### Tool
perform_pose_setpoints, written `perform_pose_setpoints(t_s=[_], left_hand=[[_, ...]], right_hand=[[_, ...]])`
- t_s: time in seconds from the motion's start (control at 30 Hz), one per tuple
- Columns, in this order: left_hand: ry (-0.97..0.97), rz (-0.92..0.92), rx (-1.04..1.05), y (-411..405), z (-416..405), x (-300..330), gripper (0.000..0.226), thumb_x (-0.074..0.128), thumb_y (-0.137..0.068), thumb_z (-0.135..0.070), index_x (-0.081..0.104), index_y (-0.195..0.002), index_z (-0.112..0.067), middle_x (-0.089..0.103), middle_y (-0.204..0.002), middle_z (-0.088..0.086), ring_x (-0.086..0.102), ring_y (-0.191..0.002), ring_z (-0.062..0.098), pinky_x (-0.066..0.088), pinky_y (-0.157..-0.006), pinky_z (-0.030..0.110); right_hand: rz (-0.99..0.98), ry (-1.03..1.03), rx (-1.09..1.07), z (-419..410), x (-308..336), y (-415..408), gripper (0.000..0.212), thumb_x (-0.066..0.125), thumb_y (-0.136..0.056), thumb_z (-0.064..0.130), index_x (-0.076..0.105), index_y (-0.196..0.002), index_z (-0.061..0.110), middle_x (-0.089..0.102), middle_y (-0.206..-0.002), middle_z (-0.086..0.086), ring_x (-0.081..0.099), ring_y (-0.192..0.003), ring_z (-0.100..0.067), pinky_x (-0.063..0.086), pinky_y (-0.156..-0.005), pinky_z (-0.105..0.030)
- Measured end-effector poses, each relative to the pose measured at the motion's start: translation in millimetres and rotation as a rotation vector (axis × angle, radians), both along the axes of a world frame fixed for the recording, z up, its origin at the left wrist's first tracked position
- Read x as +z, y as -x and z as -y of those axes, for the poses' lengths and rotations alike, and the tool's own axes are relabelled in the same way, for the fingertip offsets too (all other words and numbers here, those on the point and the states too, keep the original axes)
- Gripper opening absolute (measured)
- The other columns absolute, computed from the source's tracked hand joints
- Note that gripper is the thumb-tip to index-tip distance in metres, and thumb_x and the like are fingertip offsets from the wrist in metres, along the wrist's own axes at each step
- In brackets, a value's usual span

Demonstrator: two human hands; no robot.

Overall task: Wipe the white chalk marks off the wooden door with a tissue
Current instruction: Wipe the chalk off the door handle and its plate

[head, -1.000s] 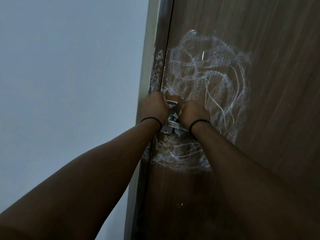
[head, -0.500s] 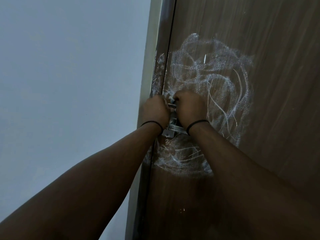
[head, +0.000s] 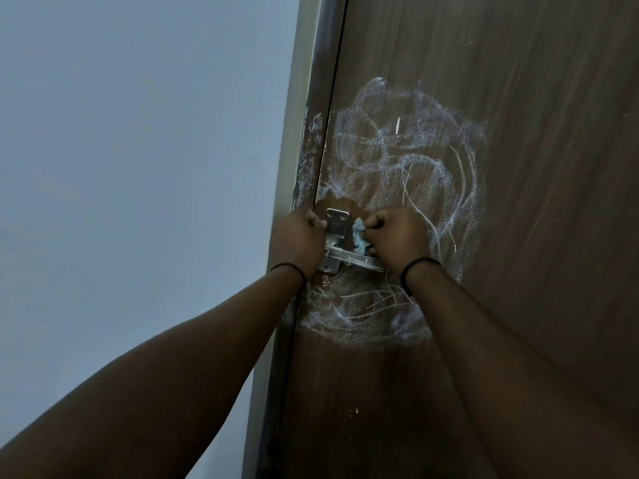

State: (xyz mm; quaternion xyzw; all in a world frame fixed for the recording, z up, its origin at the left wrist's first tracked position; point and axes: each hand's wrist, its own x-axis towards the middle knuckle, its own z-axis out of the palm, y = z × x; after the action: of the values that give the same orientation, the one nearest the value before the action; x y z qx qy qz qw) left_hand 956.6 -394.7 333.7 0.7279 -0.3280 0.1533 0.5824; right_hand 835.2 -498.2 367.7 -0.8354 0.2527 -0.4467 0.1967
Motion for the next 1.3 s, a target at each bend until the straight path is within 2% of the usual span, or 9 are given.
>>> perform_pose_setpoints(t_s=[0.1,0.2,0.3,0.4,0.7,0.77,0.93,1.1,1.3], left_hand=[[0.041,-0.002,0.009,3,-10,-19,0.012,0.058,-0.093,-0.024,0.061,-0.081,-0.023,0.055,-0.068,-0.016,0.053,-0.068,0.002,0.034,-0.059,0.021],[0.026,-0.010,0.012,1,-18,-37,0.014,0.056,-0.094,-0.023,0.061,-0.081,-0.021,0.061,-0.077,-0.008,0.058,-0.075,0.014,0.038,-0.064,0.024],[0.007,-0.017,0.020,1,-21,-49,0.014,0.055,-0.095,-0.022,0.062,-0.083,-0.019,0.062,-0.079,-0.007,0.056,-0.073,0.011,0.033,-0.057,0.019],[-0.024,-0.045,0.009,3,-22,-59,0.015,0.056,-0.094,-0.021,0.062,-0.080,-0.022,0.063,-0.080,-0.006,0.055,-0.073,0.010,0.035,-0.058,0.020],[-0.071,-0.011,-0.055,3,-16,-79,0.016,0.062,-0.089,-0.021,0.064,-0.074,-0.025,0.060,-0.071,-0.013,0.054,-0.067,0.002,0.036,-0.058,0.017],[-0.079,-0.004,-0.053,-1,-13,-81,0.018,0.062,-0.089,-0.021,0.063,-0.072,-0.025,0.060,-0.071,-0.013,0.056,-0.069,0.005,0.037,-0.060,0.020],[-0.061,0.005,-0.050,-9,-7,-86,0.017,0.061,-0.090,-0.024,0.064,-0.074,-0.023,0.059,-0.069,-0.012,0.056,-0.069,0.007,0.037,-0.063,0.022],[-0.019,-0.012,-0.067,-11,-2,-92,0.019,0.061,-0.090,-0.023,0.062,-0.072,-0.030,0.057,-0.066,-0.017,0.055,-0.065,0.000,0.036,-0.058,0.017],[-0.025,-0.054,-0.153,2,0,-97,0.018,0.062,-0.091,-0.036,0.071,-0.079,-0.024,0.069,-0.075,-0.010,0.064,-0.072,0.007,0.055,-0.069,0.031]], right_hand=[[0.213,-0.122,0.041,1,-8,13,0.033,0.071,-0.082,0.000,0.065,-0.068,0.029,0.072,-0.084,-0.003,0.071,-0.067,-0.019,0.059,-0.060,-0.029],[0.380,-0.218,0.043,-1,-38,30,0.013,0.072,-0.085,0.003,0.069,-0.083,0.016,0.072,-0.089,-0.006,0.071,-0.072,-0.016,0.058,-0.062,-0.024],[0.640,-0.551,0.075,-5,-82,41,0.010,0.070,-0.086,0.002,0.067,-0.090,0.010,0.072,-0.092,-0.010,0.073,-0.074,-0.018,0.058,-0.060,-0.022],[0.672,-0.738,0.102,-20,-123,31,0.011,0.069,-0.085,-0.002,0.067,-0.095,0.003,0.072,-0.094,-0.012,0.073,-0.080,-0.020,0.058,-0.060,-0.019],[0.947,-0.652,-0.024,-45,-112,-44,0.020,0.075,-0.081,0.004,0.067,-0.073,0.019,0.067,-0.065,0.006,0.062,-0.054,-0.004,0.054,-0.053,-0.027],[0.956,-0.594,-0.088,-44,-109,-54,0.009,0.079,-0.079,0.013,0.072,-0.082,0.018,0.069,-0.072,0.008,0.065,-0.067,-0.004,0.056,-0.063,-0.029],[0.796,-0.535,-0.244,-36,-107,-71,0.027,0.076,-0.082,0.024,0.072,-0.106,0.013,0.071,-0.108,-0.005,0.067,-0.096,-0.022,0.056,-0.081,-0.042],[0.617,-0.355,-0.362,-43,-123,-65,0.021,0.073,-0.080,0.021,0.058,-0.066,0.023,0.066,-0.095,-0.002,0.052,-0.066,-0.015,0.043,-0.061,-0.028],[0.533,-0.363,-0.336,-45,-122,-57,0.021,0.072,-0.079,0.023,0.057,-0.066,0.028,0.066,-0.087,0.000,0.054,-0.066,-0.014,0.030,-0.052,-0.020]])
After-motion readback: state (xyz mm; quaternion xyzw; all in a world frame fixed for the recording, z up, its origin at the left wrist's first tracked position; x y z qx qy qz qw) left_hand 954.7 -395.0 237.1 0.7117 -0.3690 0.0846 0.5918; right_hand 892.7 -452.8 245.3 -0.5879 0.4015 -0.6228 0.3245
